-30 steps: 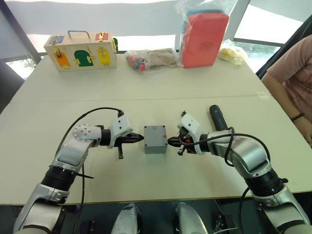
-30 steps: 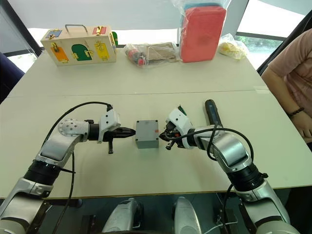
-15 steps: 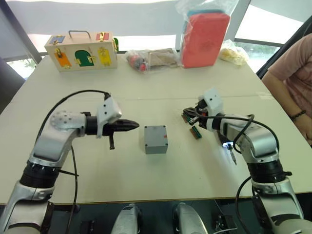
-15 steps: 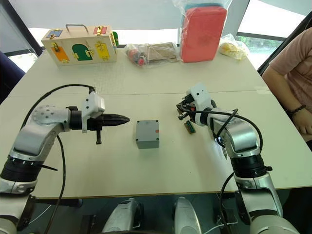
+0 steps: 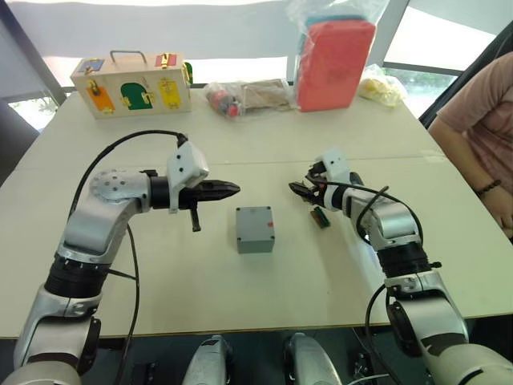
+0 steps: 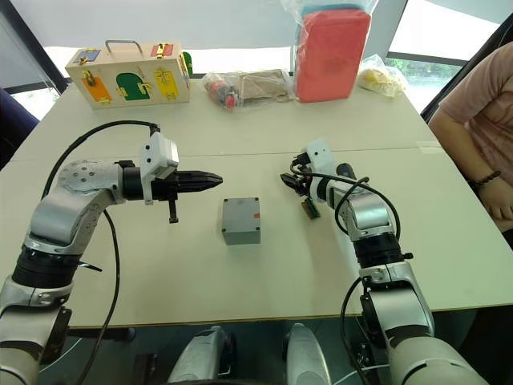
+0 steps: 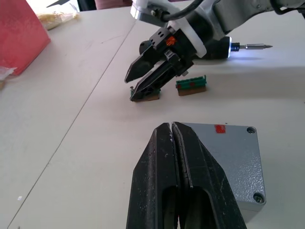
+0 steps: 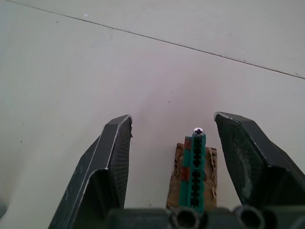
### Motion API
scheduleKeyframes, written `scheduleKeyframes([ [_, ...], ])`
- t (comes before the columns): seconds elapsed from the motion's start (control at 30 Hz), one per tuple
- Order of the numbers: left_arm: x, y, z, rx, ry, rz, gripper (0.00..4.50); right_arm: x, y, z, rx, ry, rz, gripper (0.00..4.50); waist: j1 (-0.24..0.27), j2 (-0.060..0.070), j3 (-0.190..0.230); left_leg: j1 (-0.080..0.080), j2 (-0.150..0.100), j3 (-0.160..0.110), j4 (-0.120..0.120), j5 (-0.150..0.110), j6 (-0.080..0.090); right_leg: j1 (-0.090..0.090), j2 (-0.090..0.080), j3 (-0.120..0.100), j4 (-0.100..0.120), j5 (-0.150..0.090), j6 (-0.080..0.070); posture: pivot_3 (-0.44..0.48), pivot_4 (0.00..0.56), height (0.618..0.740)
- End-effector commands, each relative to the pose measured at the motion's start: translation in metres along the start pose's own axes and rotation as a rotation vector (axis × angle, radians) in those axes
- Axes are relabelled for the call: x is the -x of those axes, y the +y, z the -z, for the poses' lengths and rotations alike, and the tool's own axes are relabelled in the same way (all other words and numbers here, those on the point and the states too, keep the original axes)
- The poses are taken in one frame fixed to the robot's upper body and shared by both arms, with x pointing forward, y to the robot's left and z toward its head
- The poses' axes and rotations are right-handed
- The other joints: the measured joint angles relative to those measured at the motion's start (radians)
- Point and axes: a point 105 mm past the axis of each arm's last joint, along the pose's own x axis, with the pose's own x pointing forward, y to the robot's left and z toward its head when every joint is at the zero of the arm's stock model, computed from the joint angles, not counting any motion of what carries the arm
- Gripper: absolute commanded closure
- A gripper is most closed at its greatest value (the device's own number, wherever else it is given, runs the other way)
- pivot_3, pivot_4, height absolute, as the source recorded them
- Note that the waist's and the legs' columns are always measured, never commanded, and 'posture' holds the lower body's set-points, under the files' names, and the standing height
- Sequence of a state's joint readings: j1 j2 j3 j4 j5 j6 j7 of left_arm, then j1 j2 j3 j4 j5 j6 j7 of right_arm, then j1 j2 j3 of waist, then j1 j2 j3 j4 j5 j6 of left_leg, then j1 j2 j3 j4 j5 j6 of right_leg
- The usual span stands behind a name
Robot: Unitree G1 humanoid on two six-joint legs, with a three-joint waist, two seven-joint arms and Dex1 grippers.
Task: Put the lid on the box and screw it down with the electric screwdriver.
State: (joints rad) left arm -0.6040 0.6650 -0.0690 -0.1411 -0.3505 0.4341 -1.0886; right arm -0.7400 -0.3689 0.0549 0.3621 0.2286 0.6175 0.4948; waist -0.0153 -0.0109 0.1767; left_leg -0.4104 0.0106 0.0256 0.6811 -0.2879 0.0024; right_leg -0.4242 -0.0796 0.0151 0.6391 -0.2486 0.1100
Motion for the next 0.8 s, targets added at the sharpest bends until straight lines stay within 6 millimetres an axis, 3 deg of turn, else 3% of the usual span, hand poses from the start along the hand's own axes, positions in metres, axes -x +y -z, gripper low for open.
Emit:
scheduleKeyframes([
  [0.03, -0.0011, -0.0015, -0.0106, -0.047, -0.015, 0.007, 4.5, -0.0023, -0.0031, -0.02, 0.013, -0.063, 0.01, 1.59, -0.001, 0.0, 0.0, 0.0, 0.0, 0.0, 0.0, 0.0, 0.0, 0.0, 0.0, 0.0, 0.0, 0.0, 0.0, 0.0, 0.15, 0.73],
  [0.4, -0.0012, -0.0024, -0.0118, -0.052, -0.019, 0.001, 4.5, -0.0072, -0.0069, -0.0186, 0.009, -0.057, 0.021, 1.59, -0.002, 0.0, 0.0, 0.0, 0.0, 0.0, 0.0, 0.0, 0.0, 0.0, 0.0, 0.0, 0.0, 0.0, 0.0, 0.0, 0.15, 0.73],
  [0.5, -0.0016, -0.0029, -0.0115, -0.052, -0.019, 0.001, 4.5, -0.0074, -0.0067, -0.0181, 0.009, -0.056, 0.021, 2.3, -0.003, 0.0, 0.0, 0.0, 0.0, 0.0, 0.0, 0.0, 0.0, 0.0, 0.0, 0.0, 0.001, 0.0, 0.0, 0.0, 0.15, 0.73],
  [0.67, -0.0028, -0.0036, -0.0116, -0.053, -0.022, 0.004, 4.5, -0.0073, -0.0077, -0.0181, 0.01, -0.056, 0.026, 4.35, -0.003, 0.0, 0.0, 0.0, 0.0, 0.0, 0.0, 0.0, 0.0, 0.0, 0.0, 0.0, 0.001, 0.0, 0.0, 0.0, 0.15, 0.73],
  [0.8, -0.004, -0.0042, -0.0114, -0.052, -0.024, 0.007, 4.5, -0.0068, -0.0083, -0.0184, 0.008, -0.058, 0.03, 4.44, -0.003, 0.0, 0.0, 0.0, 0.0, 0.0, 0.0, 0.0, 0.0, 0.0, 0.0, 0.0, 0.001, 0.0, 0.0, 0.0, 0.15, 0.73],
])
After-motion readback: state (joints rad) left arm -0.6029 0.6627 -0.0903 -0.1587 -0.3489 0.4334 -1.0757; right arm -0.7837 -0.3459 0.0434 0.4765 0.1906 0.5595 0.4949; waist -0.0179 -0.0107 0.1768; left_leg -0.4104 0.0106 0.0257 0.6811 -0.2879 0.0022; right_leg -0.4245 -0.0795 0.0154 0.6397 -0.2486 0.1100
